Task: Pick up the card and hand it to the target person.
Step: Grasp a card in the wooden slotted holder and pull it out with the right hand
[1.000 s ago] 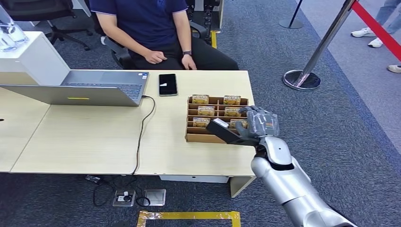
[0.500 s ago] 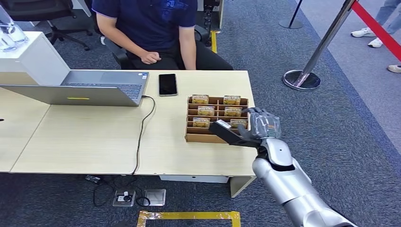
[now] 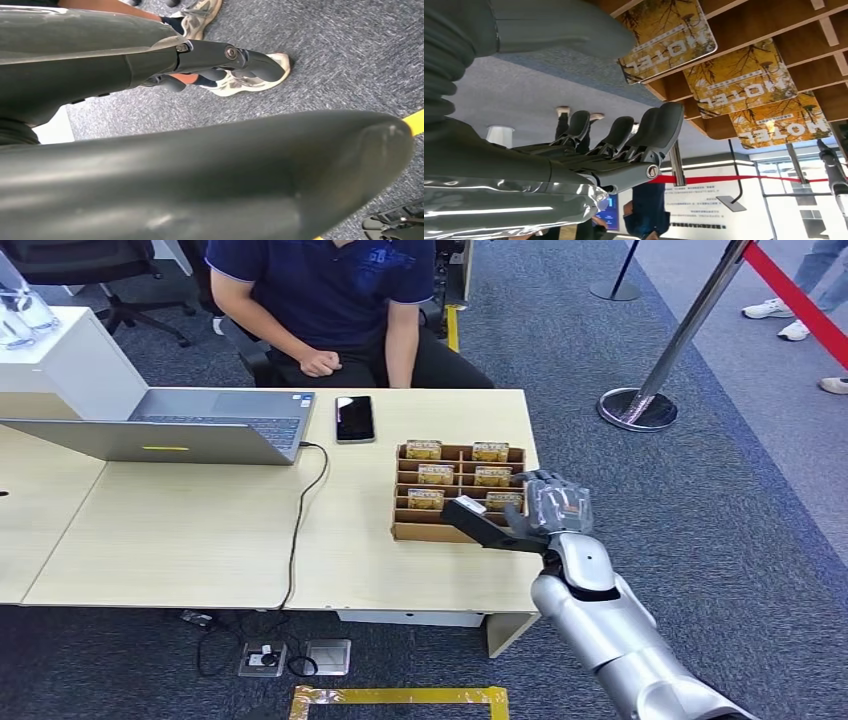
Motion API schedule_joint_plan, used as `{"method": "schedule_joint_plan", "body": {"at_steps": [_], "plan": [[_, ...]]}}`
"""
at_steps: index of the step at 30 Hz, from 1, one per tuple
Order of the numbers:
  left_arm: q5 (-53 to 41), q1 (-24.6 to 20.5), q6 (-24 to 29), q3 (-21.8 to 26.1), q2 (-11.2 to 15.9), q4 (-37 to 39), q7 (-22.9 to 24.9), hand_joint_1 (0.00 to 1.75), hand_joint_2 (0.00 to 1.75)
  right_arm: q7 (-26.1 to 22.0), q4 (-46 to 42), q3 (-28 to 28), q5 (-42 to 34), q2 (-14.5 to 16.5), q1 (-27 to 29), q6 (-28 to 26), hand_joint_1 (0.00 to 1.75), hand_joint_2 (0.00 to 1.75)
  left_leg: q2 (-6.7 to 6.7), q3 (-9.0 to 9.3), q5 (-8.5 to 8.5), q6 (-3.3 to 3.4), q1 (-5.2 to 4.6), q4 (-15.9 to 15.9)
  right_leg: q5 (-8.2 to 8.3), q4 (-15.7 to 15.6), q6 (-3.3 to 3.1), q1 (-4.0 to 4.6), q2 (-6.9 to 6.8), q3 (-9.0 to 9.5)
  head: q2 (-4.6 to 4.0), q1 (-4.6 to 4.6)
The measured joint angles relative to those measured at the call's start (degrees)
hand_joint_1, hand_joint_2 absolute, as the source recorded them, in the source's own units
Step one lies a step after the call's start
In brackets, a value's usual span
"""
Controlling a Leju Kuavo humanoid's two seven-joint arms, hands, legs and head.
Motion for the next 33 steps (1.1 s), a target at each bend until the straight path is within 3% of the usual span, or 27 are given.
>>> {"method": "schedule_joint_plan", "body": {"at_steps": [12,33], "plan": [[-0.2,-0.1,-0.1,0.0,-0.4,0.0,0.0,0.00,0.00,3.1,2.9,0.2,4.8,1.0,-1.2,-1.6,0.74,1.75,0.00,0.00,0.00,0.00,0.00,0.0,0.00,0.0,0.00,0.00,0.00,0.00,0.00,0.00],[-1.2,-0.4,-0.8,-1.1,-0.8,0.0,-0.3,0.00,0.00,3.3,2.0,0.1,7.8,1.1,1.1,-0.1,0.75,1.75,0.00,0.02,0.00,0.00,0.00,0.0,0.00,0.0,0.00,0.00,0.00,0.00,0.00,0.01]]}}
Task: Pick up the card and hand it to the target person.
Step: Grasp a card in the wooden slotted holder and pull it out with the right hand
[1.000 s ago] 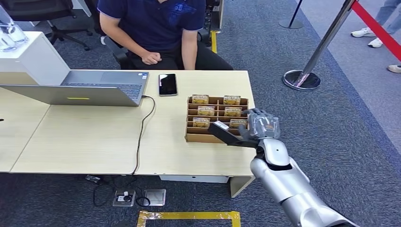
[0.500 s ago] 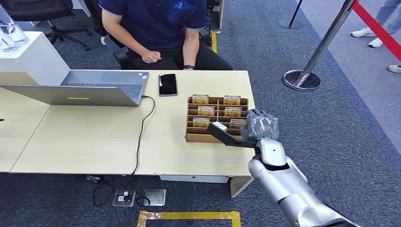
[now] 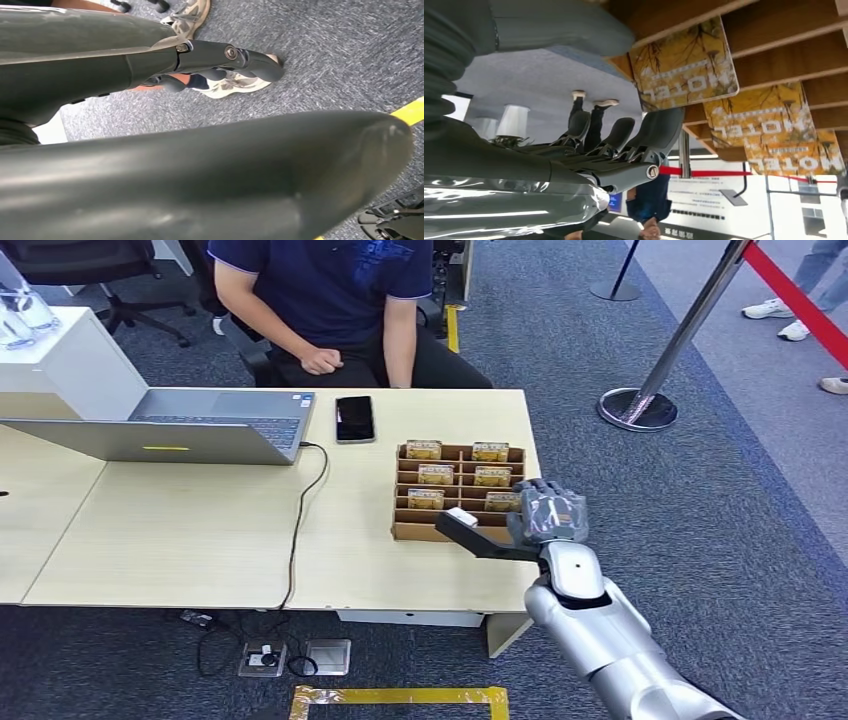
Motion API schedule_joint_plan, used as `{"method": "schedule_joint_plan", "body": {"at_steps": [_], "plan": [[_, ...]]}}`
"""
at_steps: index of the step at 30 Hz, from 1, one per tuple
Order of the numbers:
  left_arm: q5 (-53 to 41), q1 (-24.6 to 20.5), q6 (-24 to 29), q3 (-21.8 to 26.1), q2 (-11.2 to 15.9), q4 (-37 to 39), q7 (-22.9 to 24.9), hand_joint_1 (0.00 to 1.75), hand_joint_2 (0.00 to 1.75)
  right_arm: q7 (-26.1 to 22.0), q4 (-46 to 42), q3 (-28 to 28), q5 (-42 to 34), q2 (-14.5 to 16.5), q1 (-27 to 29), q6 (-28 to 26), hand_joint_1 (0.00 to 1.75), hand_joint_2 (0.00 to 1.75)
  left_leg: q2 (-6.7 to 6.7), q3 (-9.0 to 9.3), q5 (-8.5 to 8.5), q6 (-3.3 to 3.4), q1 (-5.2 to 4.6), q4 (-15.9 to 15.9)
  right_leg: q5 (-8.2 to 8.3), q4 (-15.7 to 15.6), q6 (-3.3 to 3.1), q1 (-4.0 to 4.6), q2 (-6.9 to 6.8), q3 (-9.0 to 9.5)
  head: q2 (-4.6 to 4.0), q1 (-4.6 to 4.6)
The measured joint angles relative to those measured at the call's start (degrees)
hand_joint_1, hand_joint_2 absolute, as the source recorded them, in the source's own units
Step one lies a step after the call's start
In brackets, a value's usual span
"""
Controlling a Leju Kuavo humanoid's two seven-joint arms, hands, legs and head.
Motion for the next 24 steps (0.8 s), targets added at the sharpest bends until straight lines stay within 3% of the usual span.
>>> {"method": "schedule_joint_plan", "body": {"at_steps": [3,8,13,24], "plan": [[-0.1,-0.1,0.0,-0.3,0.0,0.0,0.0,0.00,0.00,-0.4,-0.3,0.0,0.1,0.2,0.4,0.5,0.81,1.75,0.00,0.01,0.00,0.00,0.00,0.0,0.00,0.0,0.00,0.00,0.00,0.00,0.00,0.01],[-0.1,-0.2,-0.1,-0.3,0.0,0.0,0.0,0.00,0.00,-1.1,-0.6,0.2,0.1,0.4,0.6,1.1,1.45,1.75,0.01,0.01,0.00,0.00,0.00,0.0,0.00,0.0,0.00,0.00,0.01,0.00,0.00,-0.01],[-0.1,-0.3,-0.1,-0.3,-0.1,0.0,0.0,0.00,0.00,-2.2,-0.6,0.3,-0.5,0.5,0.8,0.1,1.69,1.75,0.01,0.00,0.00,0.00,0.00,0.0,0.00,0.0,0.00,0.00,0.01,0.00,0.00,-0.02],[-0.1,-0.3,-0.3,-0.3,-0.2,0.0,0.0,0.00,0.00,-3.3,-0.3,0.4,-2.1,0.7,0.9,-3.5,1.75,1.75,0.00,0.00,0.00,0.00,0.00,0.0,0.00,0.0,0.00,0.00,0.00,-0.01,0.00,-0.01]]}}
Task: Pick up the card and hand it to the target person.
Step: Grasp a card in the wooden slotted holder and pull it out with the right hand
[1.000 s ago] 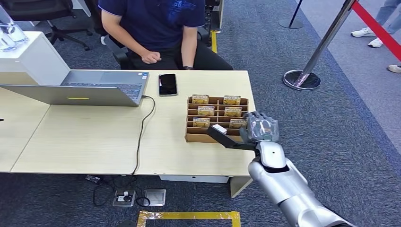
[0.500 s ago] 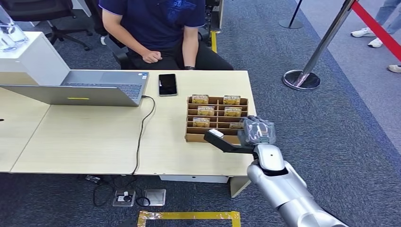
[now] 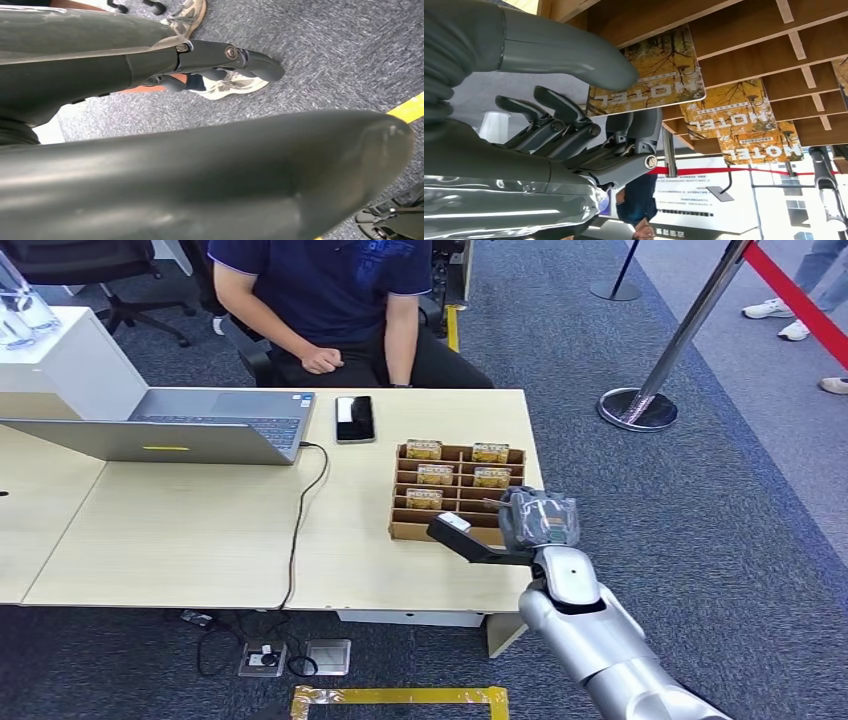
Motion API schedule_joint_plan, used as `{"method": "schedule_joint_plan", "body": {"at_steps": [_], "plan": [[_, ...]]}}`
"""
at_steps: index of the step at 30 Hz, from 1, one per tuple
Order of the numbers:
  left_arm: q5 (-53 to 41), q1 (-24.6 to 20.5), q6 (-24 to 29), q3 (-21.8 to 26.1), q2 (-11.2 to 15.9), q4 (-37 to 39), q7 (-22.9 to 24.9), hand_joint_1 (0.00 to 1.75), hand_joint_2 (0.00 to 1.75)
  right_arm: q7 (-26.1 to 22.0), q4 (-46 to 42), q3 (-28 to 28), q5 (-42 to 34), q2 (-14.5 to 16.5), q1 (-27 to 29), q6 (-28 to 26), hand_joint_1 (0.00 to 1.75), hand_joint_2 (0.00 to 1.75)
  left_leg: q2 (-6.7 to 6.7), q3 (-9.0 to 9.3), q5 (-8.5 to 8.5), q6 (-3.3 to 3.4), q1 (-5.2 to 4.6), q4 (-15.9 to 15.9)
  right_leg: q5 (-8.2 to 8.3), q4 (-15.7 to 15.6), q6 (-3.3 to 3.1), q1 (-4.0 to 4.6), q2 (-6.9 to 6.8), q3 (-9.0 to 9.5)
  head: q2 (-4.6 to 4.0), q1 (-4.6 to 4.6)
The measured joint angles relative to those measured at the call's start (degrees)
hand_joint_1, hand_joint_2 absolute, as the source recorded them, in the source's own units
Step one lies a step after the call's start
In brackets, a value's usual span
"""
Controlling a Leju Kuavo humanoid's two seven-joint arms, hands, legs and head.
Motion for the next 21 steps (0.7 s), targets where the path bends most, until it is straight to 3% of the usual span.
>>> {"method": "schedule_joint_plan", "body": {"at_steps": [12,21], "plan": [[-0.1,0.0,0.0,0.0,-0.1,0.0,0.1,0.00,0.00,0.1,-1.4,-0.3,0.4,0.0,0.6,-2.1,1.75,1.75,0.00,0.00,0.00,0.00,0.00,0.0,0.00,0.0,0.00,0.00,0.00,0.00,0.00,0.01],[0.7,0.4,1.1,0.0,-0.1,0.0,-0.1,0.00,0.00,-5.1,-19.8,-0.2,-4.0,-1.7,3.3,-5.2,1.75,1.75,0.00,-0.04,0.00,0.00,0.00,0.0,0.00,0.0,0.00,0.00,0.00,-0.02,0.00,0.00]]}}
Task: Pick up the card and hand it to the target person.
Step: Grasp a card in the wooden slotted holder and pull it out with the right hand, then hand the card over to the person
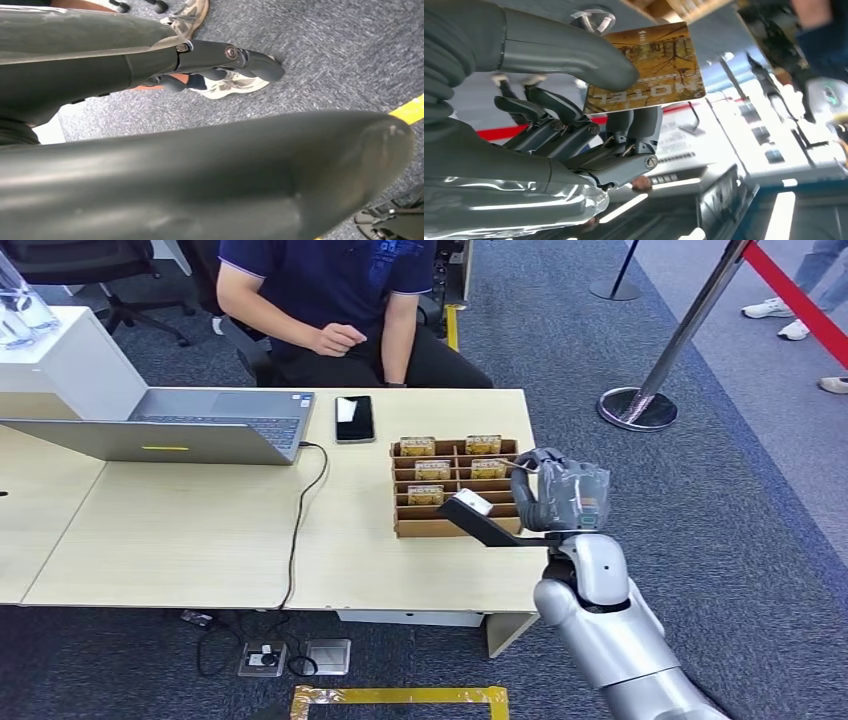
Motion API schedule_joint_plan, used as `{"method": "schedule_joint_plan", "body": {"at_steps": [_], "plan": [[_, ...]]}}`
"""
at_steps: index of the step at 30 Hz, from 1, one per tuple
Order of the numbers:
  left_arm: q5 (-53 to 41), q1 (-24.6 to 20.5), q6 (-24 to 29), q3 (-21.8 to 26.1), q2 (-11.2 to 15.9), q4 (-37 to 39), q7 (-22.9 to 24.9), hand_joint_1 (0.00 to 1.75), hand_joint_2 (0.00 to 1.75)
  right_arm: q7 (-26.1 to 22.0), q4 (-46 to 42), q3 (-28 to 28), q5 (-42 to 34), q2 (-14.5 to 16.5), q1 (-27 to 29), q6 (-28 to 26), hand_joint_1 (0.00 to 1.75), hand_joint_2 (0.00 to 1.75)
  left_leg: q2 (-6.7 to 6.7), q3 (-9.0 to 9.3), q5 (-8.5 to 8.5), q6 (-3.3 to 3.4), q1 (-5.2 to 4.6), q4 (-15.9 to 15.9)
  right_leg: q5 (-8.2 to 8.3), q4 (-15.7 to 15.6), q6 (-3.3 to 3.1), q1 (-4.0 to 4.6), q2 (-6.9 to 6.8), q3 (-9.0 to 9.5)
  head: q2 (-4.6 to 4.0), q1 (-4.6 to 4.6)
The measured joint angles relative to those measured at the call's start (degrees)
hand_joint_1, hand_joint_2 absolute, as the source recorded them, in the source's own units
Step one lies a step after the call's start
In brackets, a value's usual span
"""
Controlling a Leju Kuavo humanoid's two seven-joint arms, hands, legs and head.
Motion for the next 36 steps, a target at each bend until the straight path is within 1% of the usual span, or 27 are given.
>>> {"method": "schedule_joint_plan", "body": {"at_steps": [4,7,9,12,16,20,23,28,34,36], "plan": [[0.1,0.0,0.6,0.0,0.0,0.0,-0.1,0.00,0.00,-1.5,-3.3,1.0,-2.8,-0.6,-1.8,-0.6,1.75,1.75,0.01,0.02,0.01,0.00,0.00,0.0,0.03,0.0,-0.03,0.00,0.00,0.02,0.00,0.02],[0.0,-0.1,0.8,0.0,0.0,0.0,-0.1,0.00,0.00,-1.9,-2.3,2.0,-4.2,-0.7,-4.8,-0.5,1.75,1.75,0.01,0.02,0.04,-0.02,0.00,0.0,0.06,0.0,-0.07,0.00,0.00,0.02,0.00,0.02],[-0.3,-0.5,0.6,0.0,0.0,0.0,0.0,0.00,0.00,-2.4,0.3,2.6,-5.4,-0.3,-8.0,-0.4,1.75,1.75,0.01,0.02,0.07,-0.05,0.00,0.0,0.08,0.0,-0.09,0.00,0.01,0.02,0.00,0.01],[-1.1,-1.4,-0.1,0.0,0.0,0.0,0.7,0.00,0.00,-3.4,7.7,2.9,-7.6,1.1,-14.3,-1.1,1.75,1.75,0.02,0.03,0.12,-0.11,0.00,0.0,0.10,0.1,-0.11,0.00,0.00,0.01,0.00,0.01],[-1.4,-2.5,-0.2,-0.1,0.0,0.0,1.2,0.00,0.00,-4.6,20.8,2.7,-9.2,3.5,-23.2,-4.5,1.75,1.75,0.00,0.05,0.16,-0.15,0.00,0.0,0.11,0.1,-0.11,0.00,-0.01,0.00,0.00,-0.04],[-1.5,-2.7,0.1,-0.1,0.0,0.0,1.2,0.00,0.00,-4.2,30.2,2.5,-9.2,5.4,-28.2,-7.3,1.75,1.75,0.02,-0.05,0.16,-0.15,0.00,0.0,0.12,0.2,-0.14,0.00,0.02,-0.13,0.00,-0.04],[-1.6,-2.8,0.4,-0.1,0.0,0.0,1.3,0.00,0.00,-2.8,38.4,2.2,-8.1,7.1,-32.8,-8.7,1.75,1.75,0.06,-0.11,0.16,-0.15,0.00,0.0,0.14,0.2,-0.18,0.00,0.05,-0.23,0.00,-0.06],[-1.4,-2.5,1.1,-0.1,0.0,0.0,1.6,0.00,0.00,-1.7,45.7,2.2,-7.0,8.9,-35.9,-9.3,1.75,1.75,0.06,-0.13,0.16,-0.15,0.00,0.0,0.14,0.2,-0.18,0.00,0.05,-0.24,0.00,-0.05],[-1.5,-1.9,1.1,-0.1,0.0,0.1,2.0,0.00,0.00,-2.7,49.1,1.8,-7.9,9.9,-36.3,-9.4,1.75,1.75,0.06,-0.18,0.16,-0.15,0.00,0.0,0.14,0.2,-0.18,0.00,0.04,-0.28,0.00,-0.07],[-1.7,-1.7,1.0,-0.1,0.0,0.1,2.1,0.00,0.00,-3.5,49.7,1.2,-8.8,10.0,-36.4,-9.4,0.97,1.75,0.05,-0.20,0.16,-0.15,0.00,0.0,0.14,0.2,-0.18,0.00,0.04,-0.30,0.00,-0.04]]}}
